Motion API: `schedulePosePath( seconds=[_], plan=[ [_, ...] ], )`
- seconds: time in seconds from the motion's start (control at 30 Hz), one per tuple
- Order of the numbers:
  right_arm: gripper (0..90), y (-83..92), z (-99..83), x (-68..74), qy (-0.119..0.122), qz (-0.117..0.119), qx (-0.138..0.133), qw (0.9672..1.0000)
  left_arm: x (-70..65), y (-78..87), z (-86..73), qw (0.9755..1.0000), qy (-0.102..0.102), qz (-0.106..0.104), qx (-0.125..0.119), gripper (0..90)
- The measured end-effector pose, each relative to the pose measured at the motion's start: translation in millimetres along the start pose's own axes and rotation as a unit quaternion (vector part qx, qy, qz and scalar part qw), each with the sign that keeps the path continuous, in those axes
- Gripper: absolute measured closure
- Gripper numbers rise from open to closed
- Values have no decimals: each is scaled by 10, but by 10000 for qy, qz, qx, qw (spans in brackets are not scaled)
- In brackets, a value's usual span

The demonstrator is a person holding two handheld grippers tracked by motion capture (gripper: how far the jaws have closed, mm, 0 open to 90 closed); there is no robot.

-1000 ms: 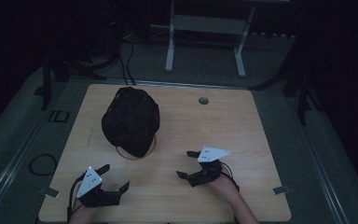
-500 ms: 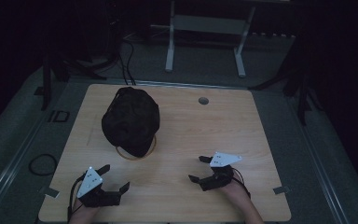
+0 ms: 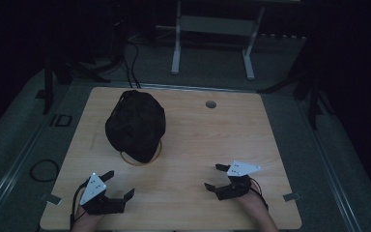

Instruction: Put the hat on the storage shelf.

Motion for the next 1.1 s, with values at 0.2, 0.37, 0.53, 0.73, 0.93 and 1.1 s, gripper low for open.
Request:
schedulePosePath(
  seconds=[0.2,0.37,0.53,0.73,0.93,1.1],
  plan=[
    [142,116,-60,-24,38,-126,58,9999,1,1,0,10000,-7,2,11,22],
    [142,196,-85,-81,8,-226,38,9997,-2,3,-5,10000,-10,-3,22,22],
    [142,284,-116,-157,-3,-363,92,9993,-9,2,-9,10000,-22,-4,41,22],
    [142,400,-169,-251,-82,-498,81,9987,-5,2,-13,10000,-17,0,22,22],
    [142,492,-170,-352,-234,-743,-129,9969,-4,3,-19,10000,-17,2,42,22],
    [141,508,-203,-405,-329,-881,-130,9955,-3,5,-20,10000,-15,-11,39,22]
  ],
)
Point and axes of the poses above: each handheld gripper's, and its own axes: y roughly backward along the jaws, z roughly out of its top, x roughly to its left, the point moved 4 cm from there along -y, roughly forward along the jaws, and after that the axes turned 12 degrees about -x, right-handed, at the moved point
